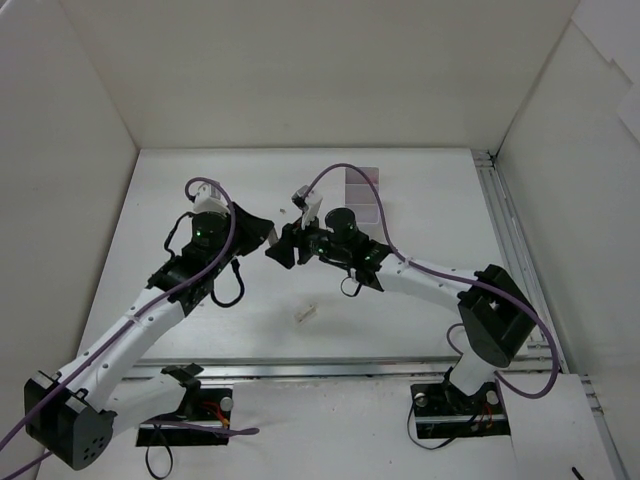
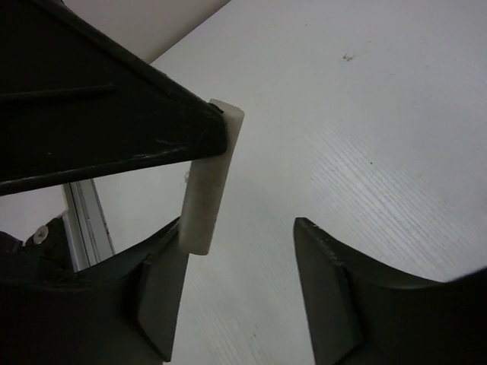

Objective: Sort the stationery into containers
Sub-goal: Place the stationery in the storage box.

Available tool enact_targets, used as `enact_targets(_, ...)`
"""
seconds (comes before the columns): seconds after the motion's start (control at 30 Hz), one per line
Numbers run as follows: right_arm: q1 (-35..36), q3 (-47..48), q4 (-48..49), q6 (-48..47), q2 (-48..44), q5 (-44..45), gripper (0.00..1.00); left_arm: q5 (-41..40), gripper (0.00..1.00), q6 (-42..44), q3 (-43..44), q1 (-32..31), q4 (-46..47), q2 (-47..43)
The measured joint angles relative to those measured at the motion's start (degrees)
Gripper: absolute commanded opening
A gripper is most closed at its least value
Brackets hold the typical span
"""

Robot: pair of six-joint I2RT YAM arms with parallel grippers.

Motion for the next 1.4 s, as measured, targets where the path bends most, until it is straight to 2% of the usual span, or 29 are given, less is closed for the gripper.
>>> enact_targets(0.1, 0.9, 0.0, 0.7, -1.0, 0.0, 0.5, 0.43, -0.2, 0.0, 0.0, -0.6, -0.3, 0.5, -0.5)
enact_targets(0.37, 1.7, 0.4, 1.3, -1.7, 0.0, 0.8, 0.42, -0.2, 0.0, 0.0, -2.7, -0.5, 0.7, -1.4)
enact_targets(0.4, 1.7, 0.5, 1.4, -1.7, 0.0, 0.8, 0.33, -0.2, 0.0, 0.0, -2.7, -0.5, 0.7, -1.4)
enact_targets(0.47, 1.7, 0.8, 1.6, -1.9, 0.0, 1.2, 0.24, -0.2, 0.0, 0.0, -2.9, -0.5, 0.9, -1.6)
enact_targets(0.5, 1.8, 0.8, 1.6, -2.0, 0.0, 1.3, 0.14, -0.2, 0.0, 0.0, -3.0, -0.5, 1.1, -1.8)
enact_targets(0.6, 2.0, 0.8, 1.6, -2.1, 0.0, 1.8, 0.01, -0.4, 0.0, 0.0, -3.3, -0.5, 1.2, -2.4)
enact_targets(0.8, 2.3, 0.7, 1.6, -2.4, -0.4, 3.0, 0.0, -0.6, 0.0, 0.1, -3.3, -0.5, 1.4, -2.6)
enact_targets(0.83, 2.3, 0.6, 1.6, -2.6, -0.5, 3.2, 0.0, -0.6, 0.07, 0.2, -3.3, -0.5, 1.5, -2.6)
enact_targets(0.9, 2.3, 0.3, 1.6, -2.9, -0.8, 3.4, 0.0, -0.6, 0.3, 0.5, -3.2, -0.5, 1.6, -2.5)
enact_targets(0.93, 2.2, 0.1, 1.5, -3.1, -1.0, 3.7, 0.0, -0.4, 0.36, 0.8, -3.1, -0.5, 1.6, -2.4)
enact_targets(0.97, 2.0, -0.1, 1.4, -3.3, -1.2, 4.0, 0.0, -0.3, 0.48, 1.3, -2.9, -0.5, 1.3, -2.3)
enact_targets(1.0, 1.4, -0.2, 1.2, -3.7, -1.4, 4.0, 0.0, -0.2, 0.62, 1.9, -2.7, -0.5, 0.9, -2.2)
enact_targets(1.03, 0.4, -0.2, 0.7, -4.6, -1.5, 3.0, 0.0, -0.2, 0.9, 2.4, -2.5, -0.5, 0.5, -2.1)
enact_targets(1.07, -0.9, -0.1, -0.2, -5.7, -1.5, 2.1, 0.0, -0.2, 1.0, 2.8, -2.2, -0.5, 0.0, -1.9)
enact_targets(1.1, -2.6, 0.4, -2.4, -7.6, -1.5, 0.9, 0.0, -0.2, 1.0, 3.0, -1.8, -0.5, -0.6, -1.6)
enact_targets(1.23, -8.9, 9.6, -22.4, -20.9, -0.7, -0.2, 0.0, -0.4, 1.0, 3.8, -0.6, -0.5, -2.6, -1.2)
enact_targets(1.3, -10.8, 13.8, -29.7, -27.5, -0.5, 3.5, 0.0, -1.2, 1.0, 4.3, -0.2, -0.5, -3.5, -1.2)
enact_targets(1.4, -12.6, 15.8, -35.5, -34.7, -0.4, 9.6, 0.0, -2.3, 1.0, 5.1, -0.1, -0.3, -5.0, -1.4)
